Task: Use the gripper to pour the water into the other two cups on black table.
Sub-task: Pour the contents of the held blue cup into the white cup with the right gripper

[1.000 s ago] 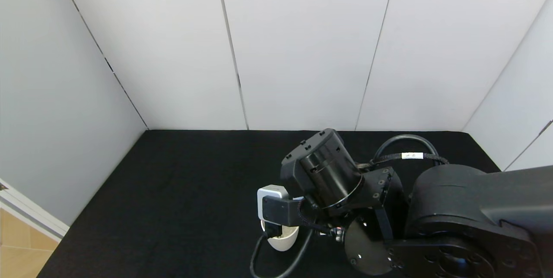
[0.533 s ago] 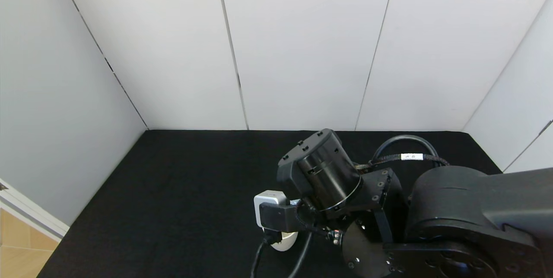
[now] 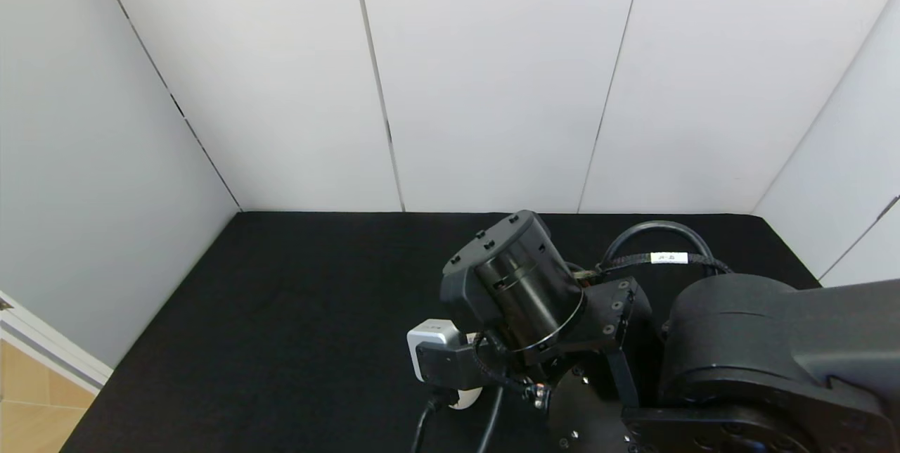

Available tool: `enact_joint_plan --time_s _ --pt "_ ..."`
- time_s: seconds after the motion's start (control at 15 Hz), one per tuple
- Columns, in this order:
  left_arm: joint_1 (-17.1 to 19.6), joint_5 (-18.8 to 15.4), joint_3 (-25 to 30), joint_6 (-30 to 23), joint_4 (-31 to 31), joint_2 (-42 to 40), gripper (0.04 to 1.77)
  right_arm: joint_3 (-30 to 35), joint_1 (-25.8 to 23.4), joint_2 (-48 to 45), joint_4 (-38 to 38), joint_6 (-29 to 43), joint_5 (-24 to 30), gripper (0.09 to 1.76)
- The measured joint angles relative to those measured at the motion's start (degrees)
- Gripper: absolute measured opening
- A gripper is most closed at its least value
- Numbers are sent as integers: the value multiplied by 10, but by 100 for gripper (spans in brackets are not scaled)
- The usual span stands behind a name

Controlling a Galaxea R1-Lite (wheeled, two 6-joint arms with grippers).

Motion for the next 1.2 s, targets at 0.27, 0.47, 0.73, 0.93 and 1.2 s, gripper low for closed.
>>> enact_joint_plan --time_s 0.27,0.47,0.73,0.93,1.2 --pt "0 0 0 0 0 0 172 -1 0 0 0 -18 -4 125" --pt "0 0 0 0 0 0 172 -2 0 0 0 -26 -6 125" --pt "0 0 0 0 0 0 172 -4 1 0 -1 -33 -6 125" --pt "0 0 0 0 -1 0 172 -5 1 -1 -2 -32 -5 124" --pt "0 0 0 0 -1 0 172 -2 -2 -1 -48 -26 10 124"
